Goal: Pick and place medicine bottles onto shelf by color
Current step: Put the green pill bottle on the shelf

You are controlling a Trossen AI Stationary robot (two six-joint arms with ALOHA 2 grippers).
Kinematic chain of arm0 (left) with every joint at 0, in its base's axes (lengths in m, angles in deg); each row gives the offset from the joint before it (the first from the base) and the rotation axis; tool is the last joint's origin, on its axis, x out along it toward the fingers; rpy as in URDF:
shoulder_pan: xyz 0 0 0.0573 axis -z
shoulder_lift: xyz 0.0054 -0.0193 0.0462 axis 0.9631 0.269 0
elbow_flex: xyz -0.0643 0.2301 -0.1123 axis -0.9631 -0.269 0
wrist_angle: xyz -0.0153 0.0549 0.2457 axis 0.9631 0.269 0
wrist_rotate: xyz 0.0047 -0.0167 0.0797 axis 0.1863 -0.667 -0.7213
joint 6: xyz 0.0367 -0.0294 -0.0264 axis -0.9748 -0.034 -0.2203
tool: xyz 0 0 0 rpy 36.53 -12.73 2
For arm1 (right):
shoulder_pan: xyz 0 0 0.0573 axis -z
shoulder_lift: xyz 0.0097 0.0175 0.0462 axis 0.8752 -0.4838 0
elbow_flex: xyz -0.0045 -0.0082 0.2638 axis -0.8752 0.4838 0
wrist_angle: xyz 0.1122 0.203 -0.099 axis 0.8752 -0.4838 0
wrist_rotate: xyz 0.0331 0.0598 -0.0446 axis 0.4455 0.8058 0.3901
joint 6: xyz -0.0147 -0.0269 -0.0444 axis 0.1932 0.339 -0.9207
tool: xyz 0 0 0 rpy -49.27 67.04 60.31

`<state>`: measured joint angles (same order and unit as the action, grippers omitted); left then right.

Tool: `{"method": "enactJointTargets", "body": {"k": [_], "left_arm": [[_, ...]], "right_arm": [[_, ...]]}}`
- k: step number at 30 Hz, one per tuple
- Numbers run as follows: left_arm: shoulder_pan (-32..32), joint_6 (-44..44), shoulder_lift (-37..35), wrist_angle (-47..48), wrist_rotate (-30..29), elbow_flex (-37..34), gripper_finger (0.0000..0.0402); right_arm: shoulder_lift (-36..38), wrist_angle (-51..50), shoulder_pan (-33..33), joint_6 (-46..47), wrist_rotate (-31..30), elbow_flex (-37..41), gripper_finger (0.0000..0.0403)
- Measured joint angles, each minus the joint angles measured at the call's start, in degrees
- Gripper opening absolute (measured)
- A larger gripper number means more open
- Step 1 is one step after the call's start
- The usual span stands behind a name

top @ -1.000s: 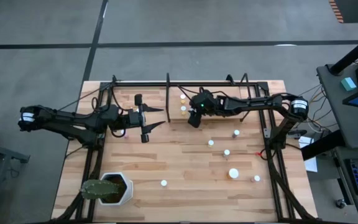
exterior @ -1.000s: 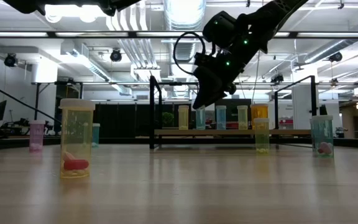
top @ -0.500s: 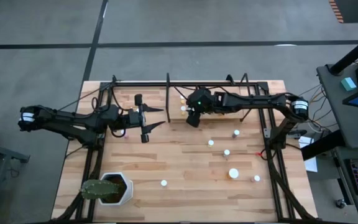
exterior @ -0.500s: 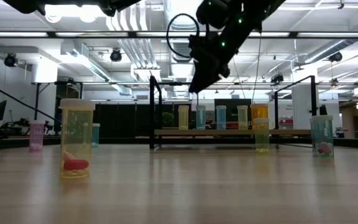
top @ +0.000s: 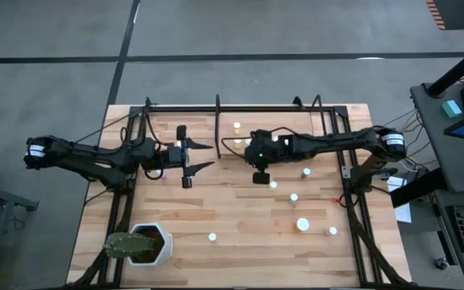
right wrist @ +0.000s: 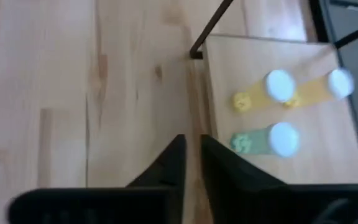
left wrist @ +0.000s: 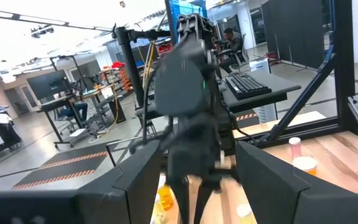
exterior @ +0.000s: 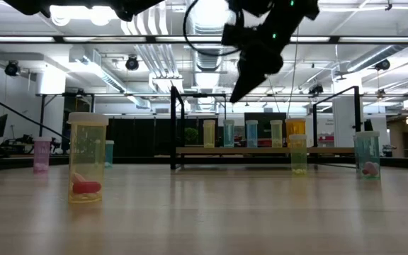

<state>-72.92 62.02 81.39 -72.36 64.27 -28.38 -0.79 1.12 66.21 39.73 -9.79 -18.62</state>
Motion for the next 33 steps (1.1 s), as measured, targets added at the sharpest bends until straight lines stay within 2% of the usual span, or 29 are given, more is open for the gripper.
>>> {"method": "enactJointTargets", "body": {"k": [2,9,33], "left_arm": [[0.0,0.0,0.0,-0.02,0.0,-0.04,0.0192],[0.02,-0.04,0.0,0.01,-0.02,-0.15,0.0192],[0.02,-0.44,0.0,-0.02,-0.31,-0.17,0.0192]], "right_arm": [[-1.54,1.38,0.12,0.25,-0.95,1.49,0.0015],[-5.07,4.95,0.54,-0.95,-7.91,2.34,0.0012],[-8.9,9.16,5.01,-2.71,-7.98,2.5,0.0012]]}}
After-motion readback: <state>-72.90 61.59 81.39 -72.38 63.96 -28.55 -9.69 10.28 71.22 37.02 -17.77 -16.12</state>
